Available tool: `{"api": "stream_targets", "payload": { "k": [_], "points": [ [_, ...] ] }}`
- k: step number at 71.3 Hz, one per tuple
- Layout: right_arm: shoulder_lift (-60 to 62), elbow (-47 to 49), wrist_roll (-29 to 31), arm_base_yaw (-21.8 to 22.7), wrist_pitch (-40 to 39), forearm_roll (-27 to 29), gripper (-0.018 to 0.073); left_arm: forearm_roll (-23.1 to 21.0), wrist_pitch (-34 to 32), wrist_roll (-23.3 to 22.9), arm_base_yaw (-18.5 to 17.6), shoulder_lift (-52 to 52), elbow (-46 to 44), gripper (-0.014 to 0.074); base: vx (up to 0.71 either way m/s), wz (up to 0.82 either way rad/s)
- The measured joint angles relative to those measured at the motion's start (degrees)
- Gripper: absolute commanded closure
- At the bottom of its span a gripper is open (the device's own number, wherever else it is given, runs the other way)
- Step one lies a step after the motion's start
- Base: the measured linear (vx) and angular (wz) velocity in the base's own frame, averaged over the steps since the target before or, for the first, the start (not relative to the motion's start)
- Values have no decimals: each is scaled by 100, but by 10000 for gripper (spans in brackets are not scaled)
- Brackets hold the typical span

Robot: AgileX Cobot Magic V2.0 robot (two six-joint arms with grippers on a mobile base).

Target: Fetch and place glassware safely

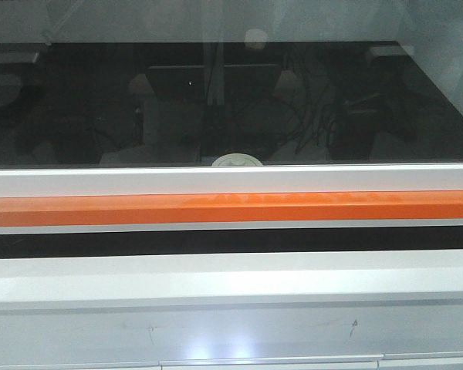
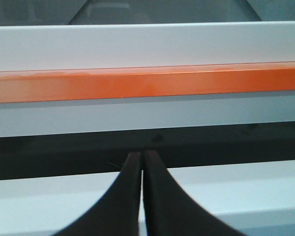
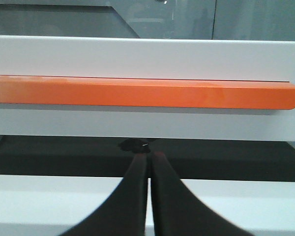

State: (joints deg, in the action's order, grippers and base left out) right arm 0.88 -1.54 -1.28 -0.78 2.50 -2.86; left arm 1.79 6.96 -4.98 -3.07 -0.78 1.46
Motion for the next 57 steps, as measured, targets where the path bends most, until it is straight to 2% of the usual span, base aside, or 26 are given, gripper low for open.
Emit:
{"api": "stream_targets", "payload": {
  "k": [45,57],
  "points": [
    [0,0,0,0,-164,-17,567,12,-22,6,0,0,0,603,0,0],
    [0,0,0,0,-714,21,567,177,-771,87,0,0,0,603,0,0]
  ]
}}
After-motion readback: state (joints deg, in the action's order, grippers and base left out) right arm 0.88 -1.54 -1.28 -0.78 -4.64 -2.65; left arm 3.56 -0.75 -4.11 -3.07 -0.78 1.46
